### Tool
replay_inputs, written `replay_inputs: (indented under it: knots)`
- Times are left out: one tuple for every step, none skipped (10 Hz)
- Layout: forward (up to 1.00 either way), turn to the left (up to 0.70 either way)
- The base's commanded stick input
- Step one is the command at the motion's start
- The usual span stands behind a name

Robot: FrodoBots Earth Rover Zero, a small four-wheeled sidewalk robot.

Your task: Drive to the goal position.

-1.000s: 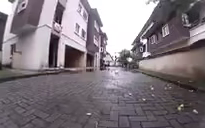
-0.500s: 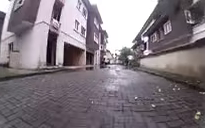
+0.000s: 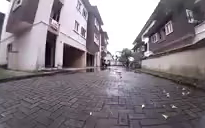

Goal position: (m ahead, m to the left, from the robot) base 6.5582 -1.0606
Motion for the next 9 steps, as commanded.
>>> replay_inputs:
  knots:
    - [0.70,0.00]
    - [0.70,0.00]
    - [0.70,0.00]
    - [0.70,0.00]
    - [0.70,0.00]
    - [0.70,0.00]
    - [0.70,0.00]
    - [0.70,0.00]
    - [0.70,0.00]
